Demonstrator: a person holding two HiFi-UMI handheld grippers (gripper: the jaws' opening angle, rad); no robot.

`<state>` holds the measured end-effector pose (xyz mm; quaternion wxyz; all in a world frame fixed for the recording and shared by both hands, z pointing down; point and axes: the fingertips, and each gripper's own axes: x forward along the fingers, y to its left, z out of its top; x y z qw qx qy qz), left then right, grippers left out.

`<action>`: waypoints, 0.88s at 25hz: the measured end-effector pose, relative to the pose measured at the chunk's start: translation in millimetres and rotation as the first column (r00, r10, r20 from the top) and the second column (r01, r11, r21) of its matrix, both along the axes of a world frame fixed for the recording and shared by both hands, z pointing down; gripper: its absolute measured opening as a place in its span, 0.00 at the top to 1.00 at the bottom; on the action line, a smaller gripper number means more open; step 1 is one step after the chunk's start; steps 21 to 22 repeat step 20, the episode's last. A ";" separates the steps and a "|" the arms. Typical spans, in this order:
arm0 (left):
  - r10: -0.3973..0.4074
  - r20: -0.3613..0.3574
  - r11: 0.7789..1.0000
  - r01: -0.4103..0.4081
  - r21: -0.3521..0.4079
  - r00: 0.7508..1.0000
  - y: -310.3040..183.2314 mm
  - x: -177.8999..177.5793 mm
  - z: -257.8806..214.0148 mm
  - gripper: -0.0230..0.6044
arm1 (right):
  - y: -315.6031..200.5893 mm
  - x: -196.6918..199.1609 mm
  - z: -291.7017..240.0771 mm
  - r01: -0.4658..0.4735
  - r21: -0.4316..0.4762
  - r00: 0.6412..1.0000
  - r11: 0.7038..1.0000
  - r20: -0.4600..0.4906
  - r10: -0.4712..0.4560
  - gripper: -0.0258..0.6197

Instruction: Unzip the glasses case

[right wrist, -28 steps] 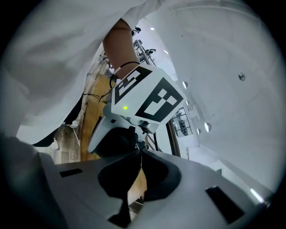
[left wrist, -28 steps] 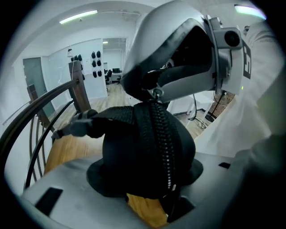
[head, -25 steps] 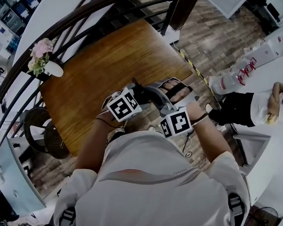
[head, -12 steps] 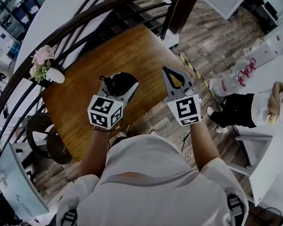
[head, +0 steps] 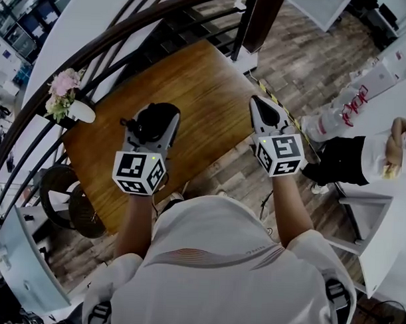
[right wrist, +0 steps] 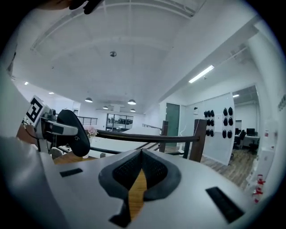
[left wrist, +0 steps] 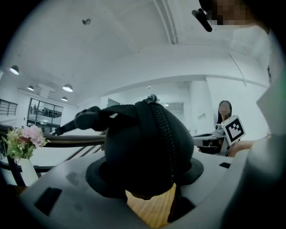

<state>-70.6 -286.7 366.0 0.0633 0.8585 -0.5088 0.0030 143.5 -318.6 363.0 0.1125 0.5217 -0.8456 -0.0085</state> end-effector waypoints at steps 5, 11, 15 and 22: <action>0.003 0.004 1.000 -0.003 -0.010 1.000 3.1 0.8 4.8 0.53 | 4.7 -7.8 1.0 0.024 0.004 1.000 1.000 -0.001 -0.024 0.88; 0.002 -0.005 1.000 -0.002 -0.017 1.000 8.0 1.0 5.4 0.53 | 8.5 -7.3 0.8 0.029 0.002 1.000 1.000 0.004 -0.029 0.88; 0.001 -0.005 1.000 -0.001 -0.020 1.000 12.5 4.6 4.6 0.53 | 12.5 -6.6 -1.0 0.040 0.002 0.999 0.999 0.005 -0.040 0.88; 0.012 -0.001 1.000 -0.012 -0.021 1.000 14.7 5.7 5.5 0.53 | 16.0 -11.0 -2.9 0.050 0.007 0.999 0.999 -0.006 -0.050 0.88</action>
